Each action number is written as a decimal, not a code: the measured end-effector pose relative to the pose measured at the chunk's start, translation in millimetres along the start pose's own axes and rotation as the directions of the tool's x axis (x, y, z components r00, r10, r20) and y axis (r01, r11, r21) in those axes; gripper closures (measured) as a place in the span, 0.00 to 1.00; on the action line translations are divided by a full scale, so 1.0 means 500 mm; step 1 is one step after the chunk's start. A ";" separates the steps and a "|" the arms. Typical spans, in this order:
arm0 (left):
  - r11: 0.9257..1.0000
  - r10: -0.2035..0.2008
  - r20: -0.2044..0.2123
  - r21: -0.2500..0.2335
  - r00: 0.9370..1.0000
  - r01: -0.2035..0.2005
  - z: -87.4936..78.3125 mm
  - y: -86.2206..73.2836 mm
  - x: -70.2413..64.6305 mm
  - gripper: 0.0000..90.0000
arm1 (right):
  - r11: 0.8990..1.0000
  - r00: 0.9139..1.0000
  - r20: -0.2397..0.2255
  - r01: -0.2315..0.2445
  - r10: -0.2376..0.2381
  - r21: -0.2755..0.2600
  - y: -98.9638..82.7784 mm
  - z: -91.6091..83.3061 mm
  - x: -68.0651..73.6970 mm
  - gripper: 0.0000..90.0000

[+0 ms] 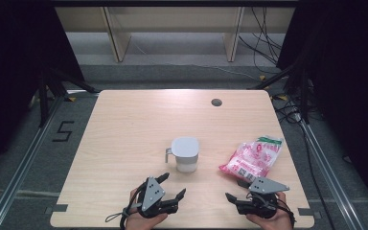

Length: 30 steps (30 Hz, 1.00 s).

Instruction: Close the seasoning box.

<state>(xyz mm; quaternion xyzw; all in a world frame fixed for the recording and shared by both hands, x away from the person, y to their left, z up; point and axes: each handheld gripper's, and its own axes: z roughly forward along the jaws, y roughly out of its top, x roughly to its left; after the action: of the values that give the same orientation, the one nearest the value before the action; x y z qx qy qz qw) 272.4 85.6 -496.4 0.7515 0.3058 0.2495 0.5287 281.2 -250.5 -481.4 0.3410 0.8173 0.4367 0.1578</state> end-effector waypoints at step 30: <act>0.999 -0.038 0.023 0.019 0.999 0.037 -0.019 -0.031 -0.017 0.28 | 0.997 0.999 -0.039 0.008 -0.005 0.082 -0.037 -0.004 0.030 0.38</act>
<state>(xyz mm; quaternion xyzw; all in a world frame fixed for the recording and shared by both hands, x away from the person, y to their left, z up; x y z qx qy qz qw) 256.8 89.3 -508.6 0.7533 0.3158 0.2280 0.5299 261.4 -248.7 -494.8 0.3361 0.8385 0.4090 0.1291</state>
